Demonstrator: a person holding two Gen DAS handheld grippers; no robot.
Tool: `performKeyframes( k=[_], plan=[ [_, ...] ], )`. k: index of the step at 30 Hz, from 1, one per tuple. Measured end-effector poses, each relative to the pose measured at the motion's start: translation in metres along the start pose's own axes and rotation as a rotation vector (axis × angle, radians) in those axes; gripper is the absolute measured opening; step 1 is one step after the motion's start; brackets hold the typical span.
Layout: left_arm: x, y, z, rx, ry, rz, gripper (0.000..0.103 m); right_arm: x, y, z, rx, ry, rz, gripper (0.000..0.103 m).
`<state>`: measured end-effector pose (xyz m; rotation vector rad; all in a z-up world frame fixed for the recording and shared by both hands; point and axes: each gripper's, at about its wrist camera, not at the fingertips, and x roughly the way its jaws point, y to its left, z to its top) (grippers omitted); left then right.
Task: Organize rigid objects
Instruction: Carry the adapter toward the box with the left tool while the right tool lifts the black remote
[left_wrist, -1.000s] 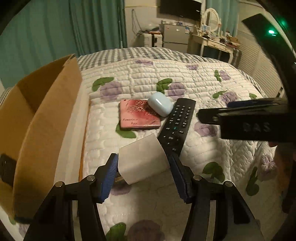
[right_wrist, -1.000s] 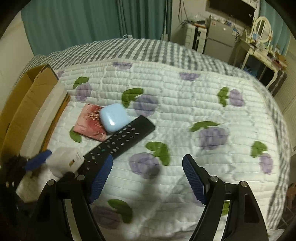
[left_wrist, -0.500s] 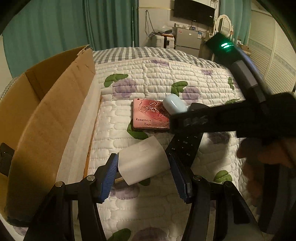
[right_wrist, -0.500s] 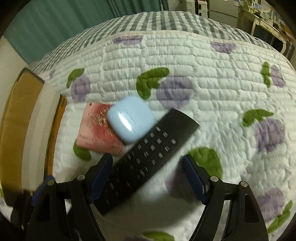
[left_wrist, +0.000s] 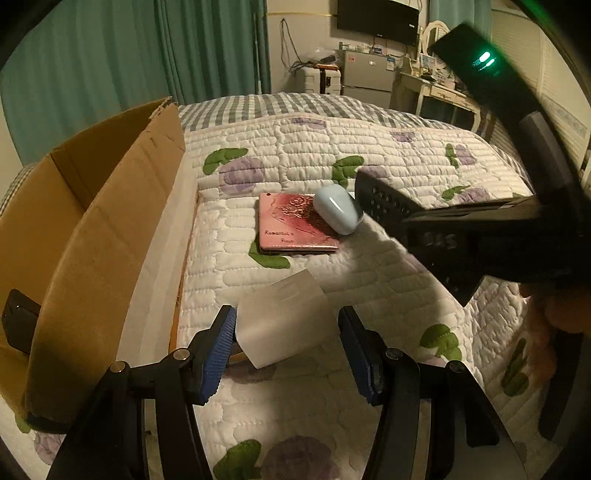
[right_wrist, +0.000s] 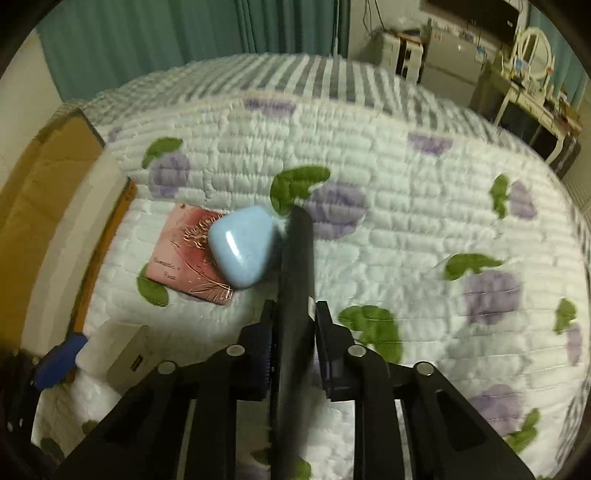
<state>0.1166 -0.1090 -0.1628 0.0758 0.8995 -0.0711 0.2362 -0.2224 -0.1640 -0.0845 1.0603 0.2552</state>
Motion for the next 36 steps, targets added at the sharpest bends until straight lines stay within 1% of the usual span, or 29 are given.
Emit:
performKeyframes(
  k=[2, 6, 7, 8, 11, 14, 17, 21, 26, 30, 34, 36],
  plan=[
    [-0.004, -0.003, -0.001, 0.007, -0.003, -0.007, 0.058, -0.010, -0.002, -0.003, -0.009, -0.022, 0.003, 0.019],
    [-0.016, -0.008, -0.001, 0.020, -0.019, -0.026, 0.057, -0.033, -0.001, -0.016, -0.043, -0.060, -0.022, 0.019],
    [-0.021, -0.009, -0.001, 0.023, -0.025, -0.033, 0.057, -0.039, 0.000, -0.018, -0.047, -0.074, -0.032, 0.019],
    [-0.024, -0.010, 0.000, 0.024, -0.029, -0.037, 0.057, -0.037, 0.009, -0.016, -0.047, -0.083, -0.040, 0.019],
    [-0.036, -0.012, -0.001, 0.034, -0.041, -0.060, 0.057, -0.061, 0.005, -0.025, -0.043, -0.128, -0.074, 0.019],
    [-0.051, -0.014, -0.001, 0.041, -0.060, -0.079, 0.056, -0.086, -0.002, -0.028, -0.016, -0.176, -0.091, 0.019],
    [-0.069, -0.016, 0.003, 0.043, -0.089, -0.109, 0.056, -0.107, -0.010, -0.029, 0.024, -0.203, -0.084, 0.019],
    [-0.098, -0.010, 0.014, 0.029, -0.144, -0.139, 0.056, -0.136, -0.014, -0.035, 0.048, -0.224, -0.104, 0.019],
    [-0.139, 0.011, 0.033, 0.003, -0.218, -0.167, 0.056, -0.170, -0.005, -0.032, 0.037, -0.253, -0.134, 0.019],
    [-0.166, 0.039, 0.049, -0.023, -0.267, -0.187, 0.056, -0.203, 0.018, -0.019, 0.008, -0.306, -0.141, 0.019],
    [-0.185, 0.075, 0.065, -0.025, -0.311, -0.163, 0.056, -0.225, 0.044, -0.006, -0.022, -0.348, -0.125, 0.019],
    [-0.186, 0.090, 0.068, -0.018, -0.314, -0.148, 0.056, -0.233, 0.062, 0.001, -0.047, -0.368, -0.113, 0.019]
  ],
)
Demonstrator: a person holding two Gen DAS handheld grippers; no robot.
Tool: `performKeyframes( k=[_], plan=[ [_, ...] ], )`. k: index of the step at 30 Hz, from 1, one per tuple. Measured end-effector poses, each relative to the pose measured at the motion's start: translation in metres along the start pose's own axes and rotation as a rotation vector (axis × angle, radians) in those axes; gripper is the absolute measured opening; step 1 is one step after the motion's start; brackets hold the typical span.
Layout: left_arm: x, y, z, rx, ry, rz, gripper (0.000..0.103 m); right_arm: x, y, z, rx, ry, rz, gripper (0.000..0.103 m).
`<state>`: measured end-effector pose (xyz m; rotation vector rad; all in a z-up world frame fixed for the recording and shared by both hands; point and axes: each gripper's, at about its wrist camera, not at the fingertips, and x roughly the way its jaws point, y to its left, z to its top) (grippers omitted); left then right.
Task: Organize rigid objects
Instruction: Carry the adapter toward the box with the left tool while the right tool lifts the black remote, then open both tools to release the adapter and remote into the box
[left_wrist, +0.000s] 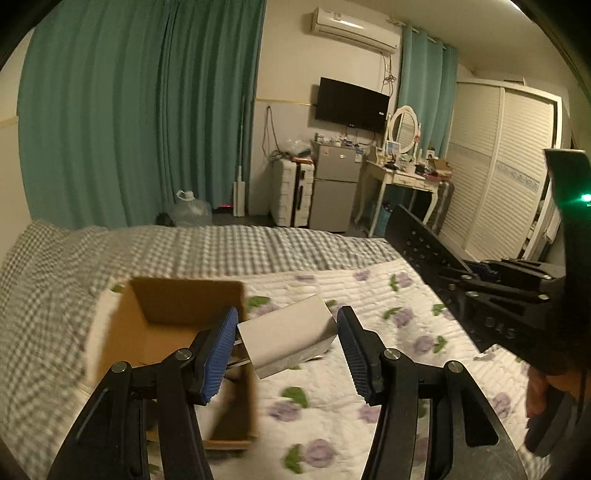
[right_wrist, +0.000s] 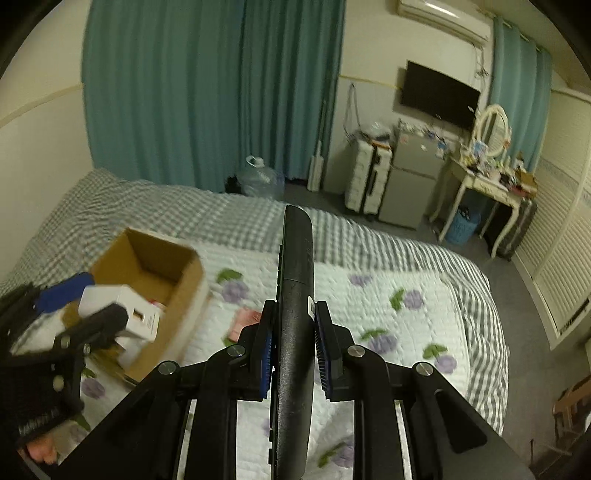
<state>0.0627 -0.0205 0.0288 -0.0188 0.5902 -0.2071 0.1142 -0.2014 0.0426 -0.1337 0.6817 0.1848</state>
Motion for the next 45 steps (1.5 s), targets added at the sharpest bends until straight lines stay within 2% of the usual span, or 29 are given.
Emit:
performKeyframes(
  k=[6, 12, 19, 24, 33, 38, 45],
  plan=[
    [0.015, 0.052, -0.005, 0.032, 0.032, 0.083, 0.057, 0.005, 0.043, 0.016, -0.015, -0.013, 0.093, 0.019],
    [0.066, 0.101, -0.022, 0.041, 0.113, 0.139, 0.057, 0.035, 0.089, 0.020, -0.056, 0.016, 0.154, 0.019],
    [0.108, 0.135, -0.040, 0.031, 0.177, 0.119, 0.057, 0.084, 0.120, 0.020, -0.059, 0.072, 0.205, 0.019],
    [0.121, 0.143, -0.049, 0.001, 0.225, 0.111, 0.059, 0.116, 0.138, 0.018, -0.044, 0.111, 0.228, 0.019],
    [0.104, 0.150, -0.048, -0.023, 0.205, 0.089, 0.064, 0.132, 0.155, 0.015, -0.049, 0.132, 0.219, 0.019],
    [0.081, 0.152, -0.048, -0.019, 0.150, 0.110, 0.064, 0.136, 0.158, 0.016, -0.032, 0.136, 0.210, 0.019],
    [0.067, 0.161, -0.047, -0.045, 0.104, 0.133, 0.068, 0.167, 0.178, 0.001, -0.041, 0.193, 0.200, 0.020]
  ],
)
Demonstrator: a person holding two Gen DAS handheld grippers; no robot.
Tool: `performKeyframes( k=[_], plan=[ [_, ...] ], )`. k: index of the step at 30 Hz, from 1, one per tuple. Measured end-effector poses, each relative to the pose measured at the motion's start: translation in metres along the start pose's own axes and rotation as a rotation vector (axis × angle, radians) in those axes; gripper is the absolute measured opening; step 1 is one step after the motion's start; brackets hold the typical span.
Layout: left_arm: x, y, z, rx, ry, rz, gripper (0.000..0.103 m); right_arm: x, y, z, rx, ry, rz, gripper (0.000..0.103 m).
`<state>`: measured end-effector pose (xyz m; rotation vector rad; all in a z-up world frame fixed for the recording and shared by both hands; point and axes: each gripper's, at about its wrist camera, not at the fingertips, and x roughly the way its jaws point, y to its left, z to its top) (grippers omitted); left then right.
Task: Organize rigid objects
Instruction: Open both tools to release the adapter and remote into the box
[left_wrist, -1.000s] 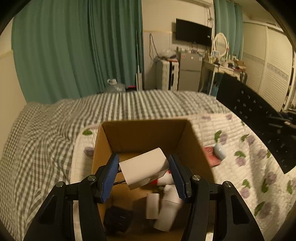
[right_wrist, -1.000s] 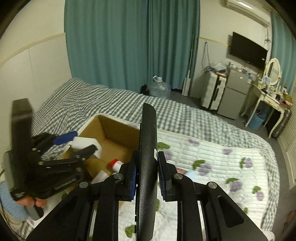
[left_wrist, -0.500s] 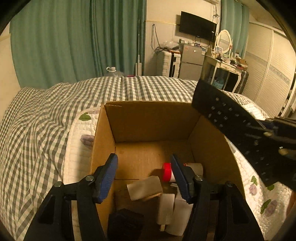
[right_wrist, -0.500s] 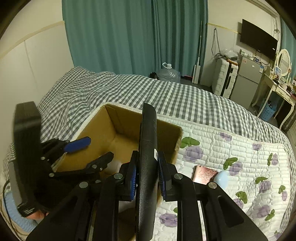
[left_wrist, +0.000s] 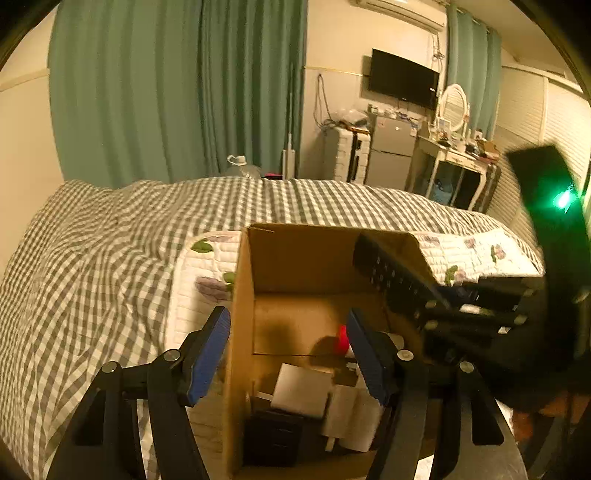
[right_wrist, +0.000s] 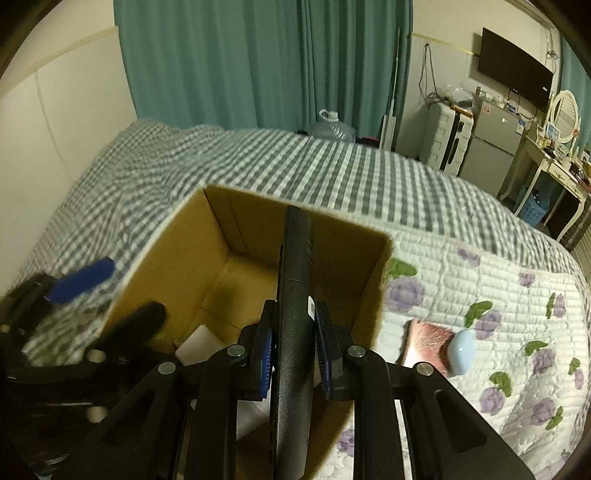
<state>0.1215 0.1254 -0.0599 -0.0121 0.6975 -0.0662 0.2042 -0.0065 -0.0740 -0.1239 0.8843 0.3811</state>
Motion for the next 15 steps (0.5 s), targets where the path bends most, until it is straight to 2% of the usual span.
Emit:
performKeyframes(
  k=[4, 6, 8, 12, 14, 15],
  plan=[
    [-0.003, 0.004, 0.000, -0.025, -0.011, 0.024, 0.068, 0.010, -0.002, -0.004, 0.029, 0.017, 0.023, 0.020],
    [-0.004, 0.005, 0.001, -0.027, -0.020, 0.035, 0.068, 0.005, -0.005, -0.001, 0.026, -0.005, 0.025, 0.028],
    [-0.006, 0.005, 0.000, -0.027, -0.025, 0.047, 0.068, -0.007, -0.011, 0.000, 0.031, -0.037, 0.015, 0.051],
    [-0.008, -0.005, -0.003, -0.004, -0.018, 0.079, 0.068, -0.036, -0.032, -0.002, 0.039, -0.095, -0.006, 0.056],
    [-0.010, -0.014, -0.004, 0.008, -0.017, 0.089, 0.068, -0.051, -0.048, -0.006, 0.040, -0.112, -0.028, 0.066],
    [-0.012, -0.019, -0.005, 0.015, -0.015, 0.086, 0.068, -0.057, -0.056, -0.007, 0.038, -0.120, -0.040, 0.068]
  ],
)
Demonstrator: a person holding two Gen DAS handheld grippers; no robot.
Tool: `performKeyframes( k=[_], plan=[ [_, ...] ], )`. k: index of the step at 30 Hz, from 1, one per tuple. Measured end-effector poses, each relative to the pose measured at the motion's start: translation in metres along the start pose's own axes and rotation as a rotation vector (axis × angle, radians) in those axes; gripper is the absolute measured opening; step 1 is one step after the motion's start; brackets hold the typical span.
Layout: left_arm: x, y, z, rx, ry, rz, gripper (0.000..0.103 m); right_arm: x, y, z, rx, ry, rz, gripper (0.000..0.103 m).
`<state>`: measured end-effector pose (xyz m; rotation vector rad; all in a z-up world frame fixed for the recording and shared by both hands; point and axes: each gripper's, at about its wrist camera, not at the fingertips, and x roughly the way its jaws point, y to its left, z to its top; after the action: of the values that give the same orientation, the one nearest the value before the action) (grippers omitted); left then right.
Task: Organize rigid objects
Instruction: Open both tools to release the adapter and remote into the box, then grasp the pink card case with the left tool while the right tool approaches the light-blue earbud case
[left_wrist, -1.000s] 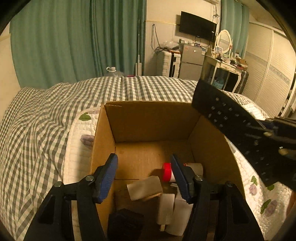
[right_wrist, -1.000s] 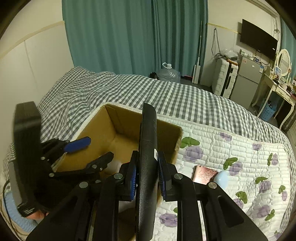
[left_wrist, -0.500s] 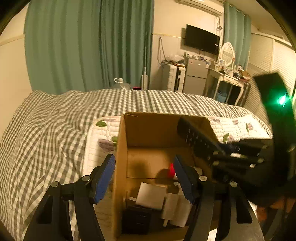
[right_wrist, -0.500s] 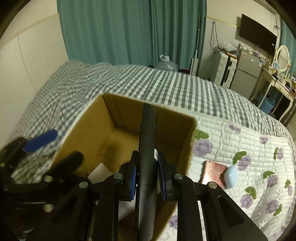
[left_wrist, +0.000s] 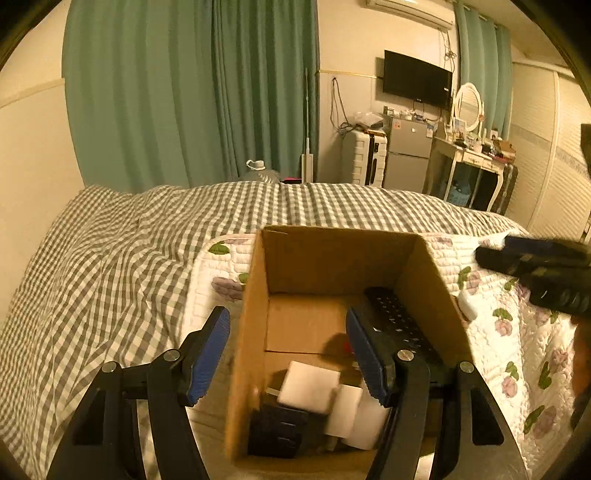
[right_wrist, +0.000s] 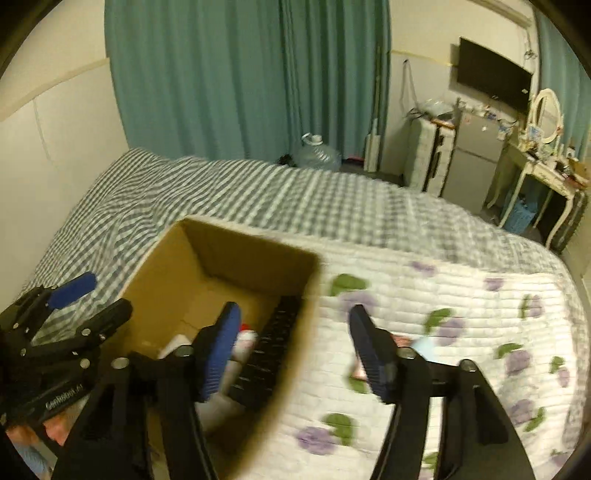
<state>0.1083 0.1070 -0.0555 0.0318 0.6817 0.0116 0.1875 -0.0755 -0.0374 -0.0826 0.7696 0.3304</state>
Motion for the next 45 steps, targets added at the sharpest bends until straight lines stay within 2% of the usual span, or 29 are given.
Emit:
performKeyframes(
  k=[3, 5, 7, 9, 11, 16, 19, 22, 24, 28, 34, 39, 45],
  plan=[
    [-0.008, -0.021, -0.001, 0.032, -0.003, -0.007, 0.068, -0.022, -0.033, -0.002, -0.004, -0.030, -0.055, 0.070],
    [-0.013, -0.040, 0.001, 0.049, -0.009, -0.020, 0.068, -0.035, -0.059, -0.004, 0.004, -0.040, -0.088, 0.078],
    [-0.015, -0.060, 0.005, 0.064, -0.005, -0.039, 0.072, -0.044, -0.081, -0.008, 0.014, -0.050, -0.115, 0.081],
    [-0.016, -0.082, 0.010, 0.079, -0.008, -0.051, 0.073, -0.049, -0.100, -0.012, 0.014, -0.051, -0.135, 0.083],
    [-0.016, -0.109, 0.017, 0.106, -0.009, -0.060, 0.073, -0.052, -0.114, -0.016, 0.010, -0.050, -0.156, 0.089],
    [-0.001, -0.166, 0.025, 0.144, 0.016, -0.071, 0.073, -0.044, -0.158, -0.032, 0.006, -0.025, -0.186, 0.090],
    [0.018, -0.195, 0.021, 0.153, 0.037, -0.070, 0.073, -0.032, -0.182, -0.042, 0.000, -0.017, -0.186, 0.095],
    [0.043, -0.221, 0.012, 0.180, 0.070, -0.030, 0.073, -0.014, -0.198, -0.052, -0.005, -0.019, -0.149, 0.100],
    [0.065, -0.235, 0.002, 0.186, 0.123, -0.021, 0.073, 0.004, -0.208, -0.055, -0.005, 0.025, -0.127, 0.100],
    [0.103, -0.248, -0.017, 0.196, 0.195, 0.019, 0.073, 0.022, -0.220, -0.057, 0.000, 0.043, -0.097, 0.100],
    [0.149, -0.248, -0.040, 0.196, 0.267, 0.070, 0.073, 0.044, -0.236, -0.066, 0.059, 0.095, -0.044, 0.100],
    [0.160, -0.249, -0.042, 0.189, 0.262, 0.021, 0.073, 0.055, -0.235, -0.070, 0.054, 0.126, -0.023, 0.100],
    [0.178, -0.250, -0.036, 0.163, 0.280, 0.000, 0.081, 0.059, -0.236, -0.070, 0.066, 0.145, -0.030, 0.100]
  ],
)
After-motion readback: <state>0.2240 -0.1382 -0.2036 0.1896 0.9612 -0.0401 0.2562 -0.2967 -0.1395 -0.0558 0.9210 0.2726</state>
